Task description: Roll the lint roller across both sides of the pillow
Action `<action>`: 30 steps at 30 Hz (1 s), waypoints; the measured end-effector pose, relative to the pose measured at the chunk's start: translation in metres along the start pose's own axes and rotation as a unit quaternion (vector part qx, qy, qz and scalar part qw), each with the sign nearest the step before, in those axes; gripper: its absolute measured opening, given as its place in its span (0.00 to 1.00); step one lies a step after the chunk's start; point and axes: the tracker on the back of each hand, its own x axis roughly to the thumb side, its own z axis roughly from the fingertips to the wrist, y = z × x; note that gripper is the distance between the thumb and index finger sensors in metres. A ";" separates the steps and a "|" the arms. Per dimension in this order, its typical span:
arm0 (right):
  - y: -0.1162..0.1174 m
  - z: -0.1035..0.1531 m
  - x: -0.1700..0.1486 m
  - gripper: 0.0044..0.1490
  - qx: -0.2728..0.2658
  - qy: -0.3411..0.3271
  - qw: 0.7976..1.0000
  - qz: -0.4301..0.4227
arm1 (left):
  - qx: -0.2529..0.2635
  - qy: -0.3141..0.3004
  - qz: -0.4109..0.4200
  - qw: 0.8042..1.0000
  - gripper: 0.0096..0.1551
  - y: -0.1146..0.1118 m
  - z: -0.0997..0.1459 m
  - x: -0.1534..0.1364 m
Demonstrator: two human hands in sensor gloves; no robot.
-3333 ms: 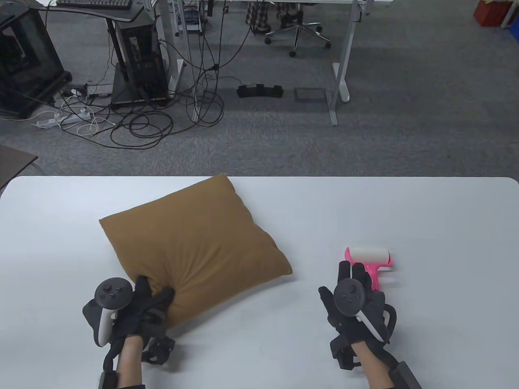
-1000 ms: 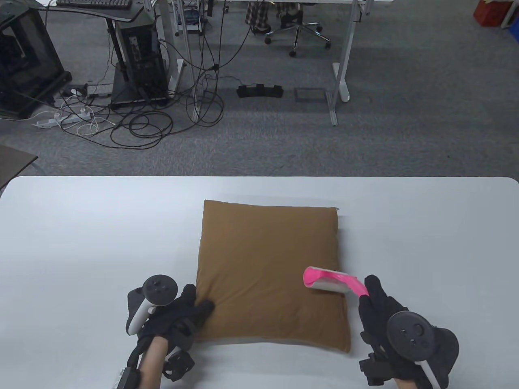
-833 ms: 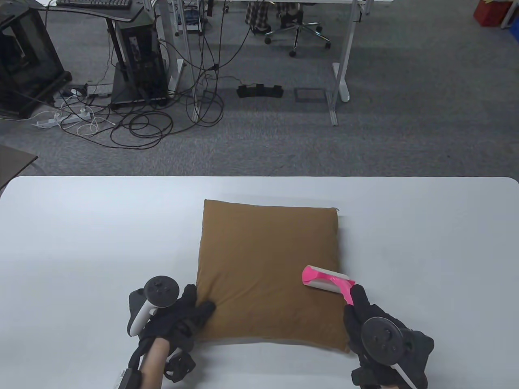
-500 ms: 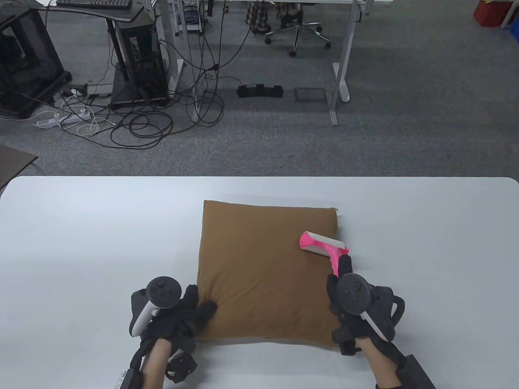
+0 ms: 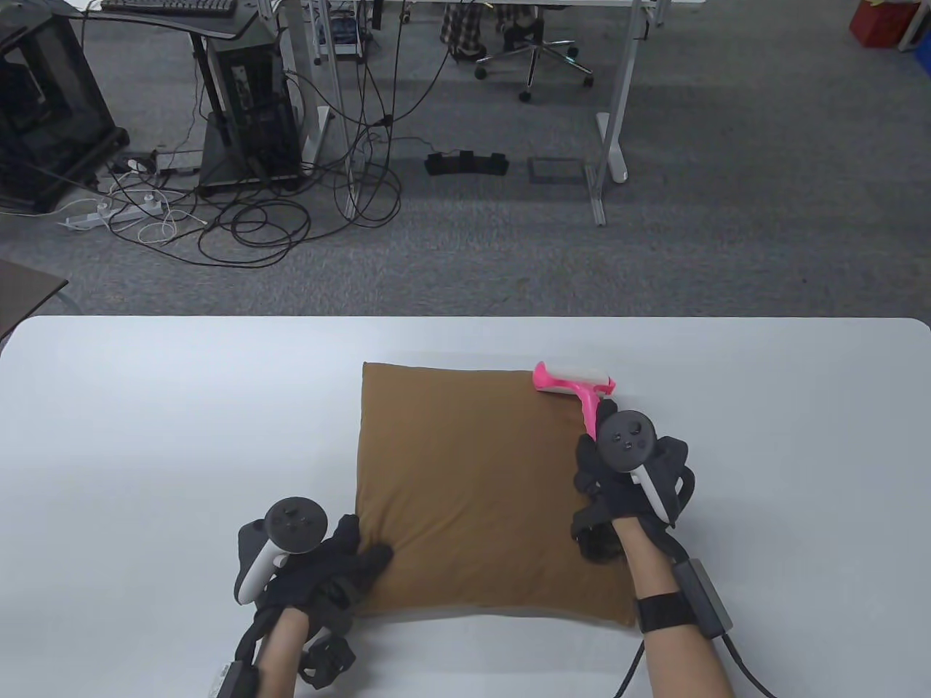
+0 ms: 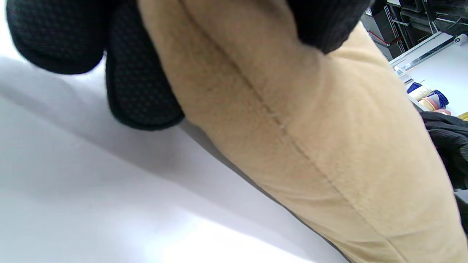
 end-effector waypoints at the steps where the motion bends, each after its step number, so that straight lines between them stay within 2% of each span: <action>1: -0.002 0.002 -0.003 0.38 0.002 -0.003 1.000 -0.006 | 0.000 0.000 -0.001 1.000 0.54 0.000 0.000 0.000; 8: -0.027 0.042 -0.010 0.37 -0.003 -0.056 0.998 0.005 | 0.003 -0.001 -0.003 1.000 0.54 0.000 0.000 0.000; 19: -0.061 0.128 -0.006 0.37 -0.015 -0.161 0.983 0.083 | 0.020 0.000 -0.026 0.999 0.54 -0.002 0.003 0.002; 26: -0.076 0.159 -0.008 0.35 -0.006 -0.189 0.979 0.074 | 0.019 0.002 -0.027 0.999 0.54 -0.002 0.004 0.002; 30: -0.083 0.165 -0.012 0.35 0.009 -0.188 0.981 0.049 | 0.016 0.004 -0.028 0.999 0.54 -0.002 0.004 0.002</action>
